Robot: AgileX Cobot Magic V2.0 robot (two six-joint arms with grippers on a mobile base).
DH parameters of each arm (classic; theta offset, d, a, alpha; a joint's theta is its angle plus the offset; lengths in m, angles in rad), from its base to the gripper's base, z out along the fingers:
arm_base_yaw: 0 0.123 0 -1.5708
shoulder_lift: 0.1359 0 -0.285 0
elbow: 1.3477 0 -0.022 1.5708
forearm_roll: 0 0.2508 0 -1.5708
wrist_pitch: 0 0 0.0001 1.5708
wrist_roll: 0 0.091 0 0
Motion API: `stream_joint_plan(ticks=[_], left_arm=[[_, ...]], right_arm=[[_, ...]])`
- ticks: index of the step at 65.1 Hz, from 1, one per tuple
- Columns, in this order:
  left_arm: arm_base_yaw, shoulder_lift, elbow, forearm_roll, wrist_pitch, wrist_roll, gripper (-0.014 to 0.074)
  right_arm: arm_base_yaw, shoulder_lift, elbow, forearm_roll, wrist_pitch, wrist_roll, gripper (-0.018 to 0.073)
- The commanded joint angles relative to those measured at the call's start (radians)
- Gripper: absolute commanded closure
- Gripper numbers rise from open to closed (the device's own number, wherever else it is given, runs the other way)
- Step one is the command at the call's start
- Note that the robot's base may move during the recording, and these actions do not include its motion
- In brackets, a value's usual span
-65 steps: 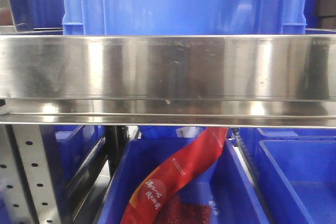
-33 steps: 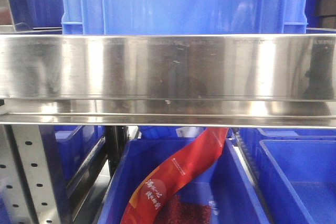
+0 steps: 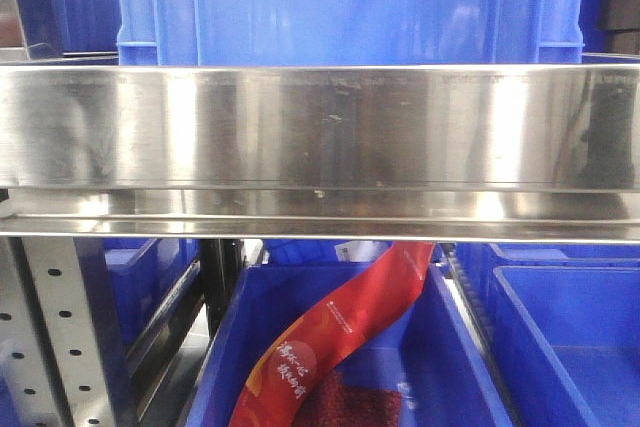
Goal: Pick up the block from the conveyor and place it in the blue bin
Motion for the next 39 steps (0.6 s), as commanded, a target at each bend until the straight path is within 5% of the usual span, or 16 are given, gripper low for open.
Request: stream_joint_plan(ticks=[1,3,19,39], left_arm=[[-0.001,-0.017,-0.01,-0.01,-0.007,0.003,0.0652],[-0.001,-0.021,-0.01,-0.011,0.005,0.003,0.0706],[-0.001,-0.151,0.055,-0.02,0.012,0.003,0.0707],[0.117,-0.403,0.458,-0.123,-0.161,0.003,0.0707]], right_arm=[[-0.009,-0.011,-0.01,0.005,-0.027,0.0,0.0664],[-0.017,-0.017,-0.01,0.014,-0.019,0.002,0.0725],[-0.095,-0.144,0.038,0.025,0.033,0.009,0.0721],[-0.168,-0.417,0.362,0.025,-0.008,0.009,0.0721]])
